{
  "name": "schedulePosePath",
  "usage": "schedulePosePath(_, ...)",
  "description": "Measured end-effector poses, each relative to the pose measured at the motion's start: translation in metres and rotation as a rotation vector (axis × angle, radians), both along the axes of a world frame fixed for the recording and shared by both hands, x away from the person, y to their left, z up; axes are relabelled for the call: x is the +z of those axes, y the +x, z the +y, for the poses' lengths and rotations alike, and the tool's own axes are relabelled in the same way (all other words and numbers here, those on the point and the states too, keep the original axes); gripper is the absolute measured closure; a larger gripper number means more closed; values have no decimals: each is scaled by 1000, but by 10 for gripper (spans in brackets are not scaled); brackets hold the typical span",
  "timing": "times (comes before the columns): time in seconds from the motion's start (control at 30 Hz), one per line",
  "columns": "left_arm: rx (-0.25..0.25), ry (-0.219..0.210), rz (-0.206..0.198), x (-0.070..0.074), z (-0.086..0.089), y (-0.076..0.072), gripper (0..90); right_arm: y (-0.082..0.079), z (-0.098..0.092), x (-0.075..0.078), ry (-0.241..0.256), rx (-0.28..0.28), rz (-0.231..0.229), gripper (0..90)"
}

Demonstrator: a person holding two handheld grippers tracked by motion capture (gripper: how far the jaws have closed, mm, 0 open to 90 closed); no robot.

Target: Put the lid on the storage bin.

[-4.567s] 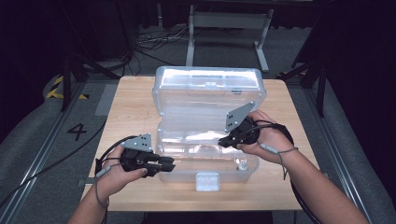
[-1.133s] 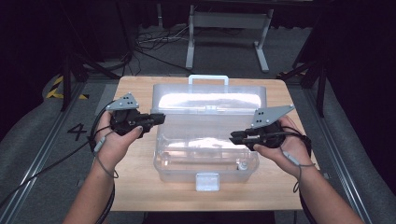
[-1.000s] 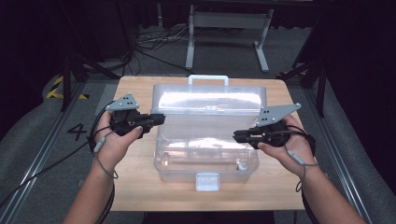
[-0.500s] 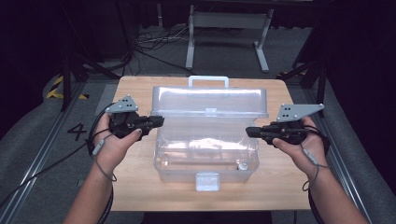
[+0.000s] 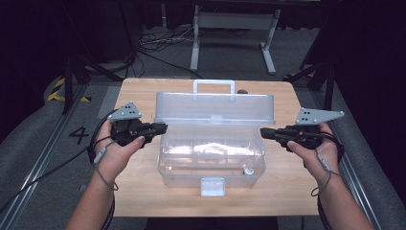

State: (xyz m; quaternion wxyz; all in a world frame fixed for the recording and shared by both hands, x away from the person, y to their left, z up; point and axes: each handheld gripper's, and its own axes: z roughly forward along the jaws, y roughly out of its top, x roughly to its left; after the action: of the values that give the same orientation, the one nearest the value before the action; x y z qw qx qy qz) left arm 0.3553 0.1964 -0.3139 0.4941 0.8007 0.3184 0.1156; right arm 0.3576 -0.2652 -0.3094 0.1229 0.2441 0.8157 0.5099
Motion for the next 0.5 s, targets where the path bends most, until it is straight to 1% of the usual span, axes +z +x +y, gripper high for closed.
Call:
schedulePosePath(0.27,-3,1,3,-2,0,-1,814,1,-6,-3,25,-33,-4,900)
schedulePosePath(0.5,-4,4,2,-2,0,-1,814,2,-9,-3,32,-56,-12,900)
